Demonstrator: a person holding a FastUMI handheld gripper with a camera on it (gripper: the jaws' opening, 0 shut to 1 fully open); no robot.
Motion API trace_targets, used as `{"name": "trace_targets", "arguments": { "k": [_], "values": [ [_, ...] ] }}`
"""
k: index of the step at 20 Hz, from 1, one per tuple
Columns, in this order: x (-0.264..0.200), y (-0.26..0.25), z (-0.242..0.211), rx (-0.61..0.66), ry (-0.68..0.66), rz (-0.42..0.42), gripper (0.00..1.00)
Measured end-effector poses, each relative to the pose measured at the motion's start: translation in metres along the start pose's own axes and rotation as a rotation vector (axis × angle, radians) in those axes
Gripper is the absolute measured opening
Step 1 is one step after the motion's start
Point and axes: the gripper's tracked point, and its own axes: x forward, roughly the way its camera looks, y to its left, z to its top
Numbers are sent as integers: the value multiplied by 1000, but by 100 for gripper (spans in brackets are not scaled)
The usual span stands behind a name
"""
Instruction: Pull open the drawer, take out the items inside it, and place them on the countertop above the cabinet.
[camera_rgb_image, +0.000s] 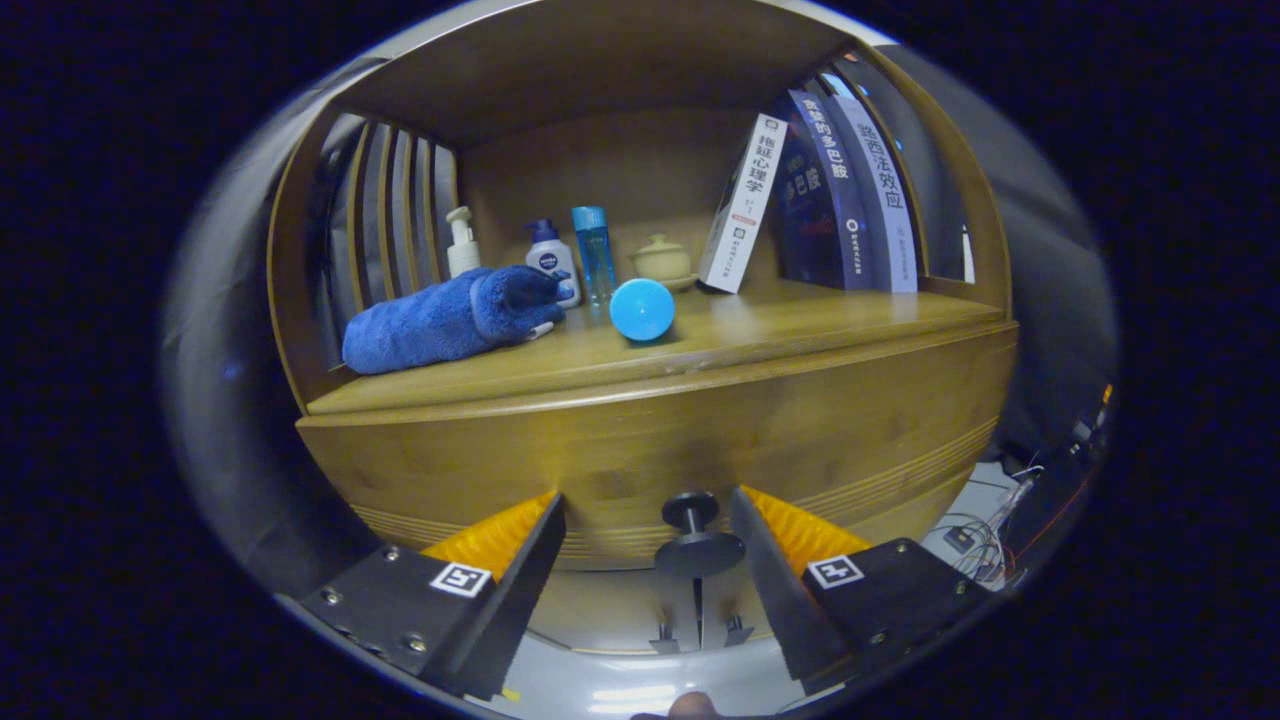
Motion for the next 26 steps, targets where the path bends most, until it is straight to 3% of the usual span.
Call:
{"name": "trace_targets", "arguments": {
  "k": [3,9,15,21,26],
  "values": [
    [-14,2,12,-45,-32,-16,99],
    [-92,23,46,-123,-97,-7,99],
    [-181,43,93,-56,-156,19,99],
    [-244,34,134,-77,-222,-30,99],
    [-285,39,166,-58,-264,28,99]
  ]
}}
